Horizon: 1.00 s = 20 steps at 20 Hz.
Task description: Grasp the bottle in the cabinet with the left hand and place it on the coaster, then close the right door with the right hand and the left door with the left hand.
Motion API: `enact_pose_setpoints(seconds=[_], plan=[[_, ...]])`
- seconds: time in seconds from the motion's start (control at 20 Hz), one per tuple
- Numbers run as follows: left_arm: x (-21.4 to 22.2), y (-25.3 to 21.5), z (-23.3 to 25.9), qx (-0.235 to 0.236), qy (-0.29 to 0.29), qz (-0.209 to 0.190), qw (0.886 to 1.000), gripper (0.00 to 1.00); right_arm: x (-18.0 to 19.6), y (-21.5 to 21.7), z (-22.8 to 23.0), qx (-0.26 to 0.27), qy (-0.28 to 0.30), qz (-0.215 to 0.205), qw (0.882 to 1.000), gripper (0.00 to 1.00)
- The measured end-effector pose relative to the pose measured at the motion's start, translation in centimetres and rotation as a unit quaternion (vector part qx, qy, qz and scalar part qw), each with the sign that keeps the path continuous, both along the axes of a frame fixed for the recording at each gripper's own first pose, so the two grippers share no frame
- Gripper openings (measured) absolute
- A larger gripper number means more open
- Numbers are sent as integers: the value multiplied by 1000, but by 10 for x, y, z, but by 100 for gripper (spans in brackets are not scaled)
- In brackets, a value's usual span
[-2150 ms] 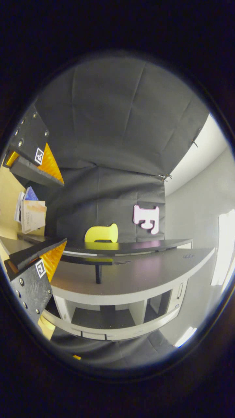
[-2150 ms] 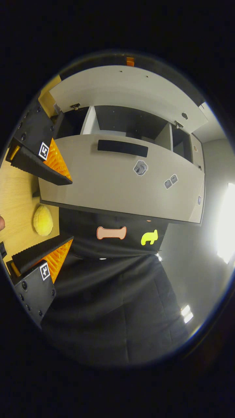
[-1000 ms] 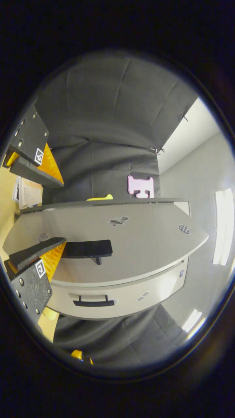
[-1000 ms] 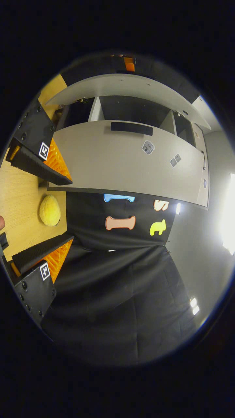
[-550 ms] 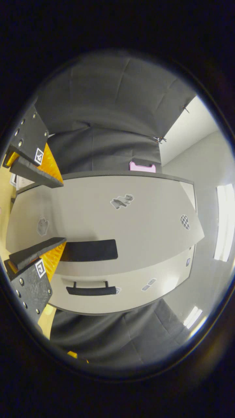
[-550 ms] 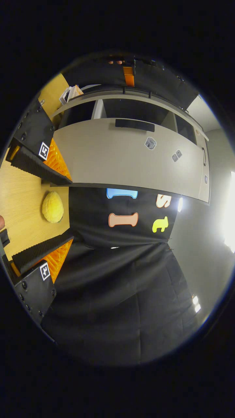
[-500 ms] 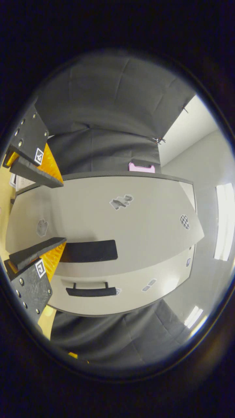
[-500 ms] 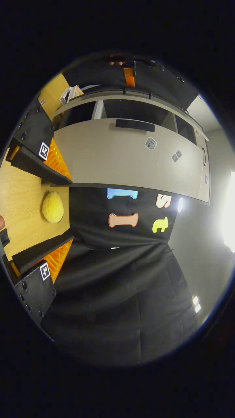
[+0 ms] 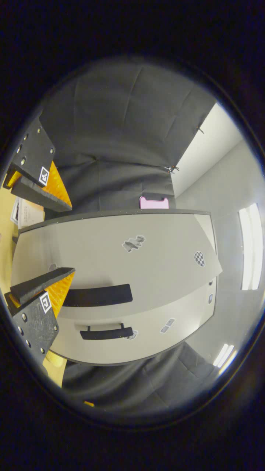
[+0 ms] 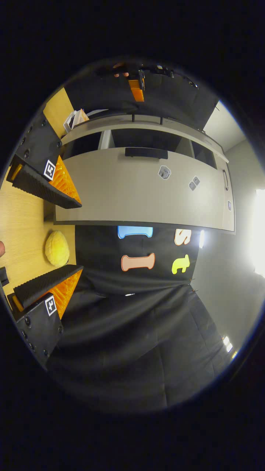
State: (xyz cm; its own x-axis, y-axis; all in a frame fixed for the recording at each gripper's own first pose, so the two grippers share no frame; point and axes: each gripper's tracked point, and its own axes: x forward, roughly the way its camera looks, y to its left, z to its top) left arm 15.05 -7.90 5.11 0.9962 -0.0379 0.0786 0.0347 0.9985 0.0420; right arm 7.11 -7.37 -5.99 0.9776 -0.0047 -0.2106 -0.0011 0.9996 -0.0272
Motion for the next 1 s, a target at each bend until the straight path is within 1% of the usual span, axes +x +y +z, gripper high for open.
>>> enact_pose_setpoints(seconds=[0.1, 0.15, 0.2, 0.3, 0.35, 0.4, 0.45, 0.5, 0.8, 0.85, 1.0], plan=[[-22, 11, -6, 10, 3, 7, 1000, 95, 0, 7, 6, 7, -10, 11, 1000, 97], [-32, 17, -8, 14, 7, 10, 1000, 88, -2, 11, 7, 9, -12, 15, 1000, 97], [-43, 26, -10, 17, 10, 14, 1000, 81, -5, 15, 10, 12, -15, 20, 1000, 92], [-62, 38, -11, 16, 12, 17, 1000, 95, -11, 24, 15, 12, -18, 27, 999, 92], [-72, 43, -12, 15, 12, 17, 1000, 95, -17, 29, 19, 12, -20, 29, 999, 97], [-82, 49, -13, 14, 12, 17, 1000, 95, -23, 34, 23, 14, -24, 31, 999, 97], [-91, 54, -13, 14, 12, 15, 1000, 95, -29, 40, 28, 16, -26, 32, 999, 92], [-97, 58, -15, 14, 15, 13, 1000, 95, -35, 46, 31, 17, -25, 33, 999, 97], [-136, 78, -11, 13, 10, 7, 1000, 95, -73, 78, 45, 3, -35, 44, 998, 97], [-142, 81, -12, 15, 10, 6, 1000, 88, -75, 82, 45, 2, -34, 43, 998, 97], [-153, 87, -17, 21, 9, 9, 1000, 88, -89, 93, 49, 9, -37, 47, 998, 97]])
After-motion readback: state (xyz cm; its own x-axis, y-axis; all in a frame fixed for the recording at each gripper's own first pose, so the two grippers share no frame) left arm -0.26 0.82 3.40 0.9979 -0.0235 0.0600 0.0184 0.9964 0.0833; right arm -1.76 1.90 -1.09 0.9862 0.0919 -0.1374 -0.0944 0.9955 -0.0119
